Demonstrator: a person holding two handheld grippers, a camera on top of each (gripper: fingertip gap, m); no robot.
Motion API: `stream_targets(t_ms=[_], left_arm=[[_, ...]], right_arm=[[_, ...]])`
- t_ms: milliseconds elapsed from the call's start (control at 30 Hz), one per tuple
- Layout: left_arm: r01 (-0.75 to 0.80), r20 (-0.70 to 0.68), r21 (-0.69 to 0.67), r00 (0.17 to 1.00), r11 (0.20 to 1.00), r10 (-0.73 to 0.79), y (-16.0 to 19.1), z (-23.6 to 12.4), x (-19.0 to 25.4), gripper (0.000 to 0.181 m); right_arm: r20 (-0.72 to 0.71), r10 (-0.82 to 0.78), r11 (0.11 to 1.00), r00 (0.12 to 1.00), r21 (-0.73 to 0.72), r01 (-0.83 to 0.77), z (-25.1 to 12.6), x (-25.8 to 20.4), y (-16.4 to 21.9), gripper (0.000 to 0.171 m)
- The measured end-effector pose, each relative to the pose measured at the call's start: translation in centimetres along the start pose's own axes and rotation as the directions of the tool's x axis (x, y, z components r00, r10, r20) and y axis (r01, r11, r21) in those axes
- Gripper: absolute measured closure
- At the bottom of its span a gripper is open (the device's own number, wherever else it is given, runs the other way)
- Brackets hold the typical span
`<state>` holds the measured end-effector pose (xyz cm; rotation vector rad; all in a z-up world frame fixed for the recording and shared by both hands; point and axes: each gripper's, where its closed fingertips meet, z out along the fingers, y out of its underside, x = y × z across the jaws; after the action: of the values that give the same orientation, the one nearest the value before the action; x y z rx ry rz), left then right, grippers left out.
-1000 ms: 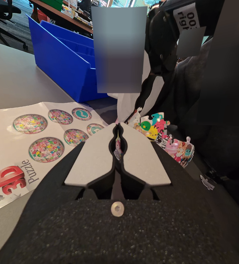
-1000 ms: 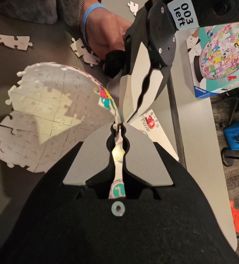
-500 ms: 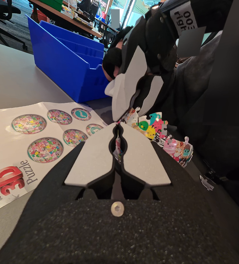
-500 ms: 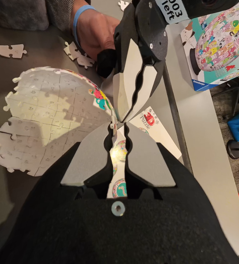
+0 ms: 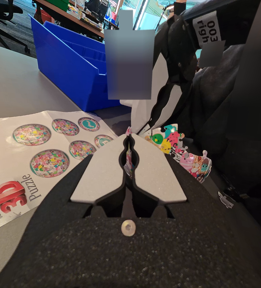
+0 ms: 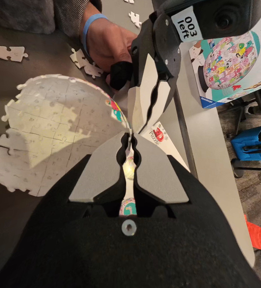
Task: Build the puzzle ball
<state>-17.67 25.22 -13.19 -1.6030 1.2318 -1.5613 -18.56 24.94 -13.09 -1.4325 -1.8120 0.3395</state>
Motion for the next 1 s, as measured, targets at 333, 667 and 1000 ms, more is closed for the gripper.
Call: stream_targets(t_ms=[333,667,1000], left_arm=[[0.004,-0.001,-0.003,1.0,1.0,-0.004,0.0,0.1,0.0,0.181],[0.004,-0.001,-0.008,1.0,1.0,-0.004,0.0,0.1,0.0,0.181],[0.013,0.004,0.027,1.0,1.0,-0.013,-0.4,-0.3,-0.2,0.181]], right_arm=[[-0.075,-0.121,0.993,0.99,-0.017,0.12,-0.1,0.2,0.1,0.164],[-0.074,-0.121,0.992,0.99,-0.028,0.12,-0.4,0.1,0.5,0.171],[-0.134,0.191,0.974,0.972,0.15,-0.17,-6.0,1.8,-2.0,0.151]])
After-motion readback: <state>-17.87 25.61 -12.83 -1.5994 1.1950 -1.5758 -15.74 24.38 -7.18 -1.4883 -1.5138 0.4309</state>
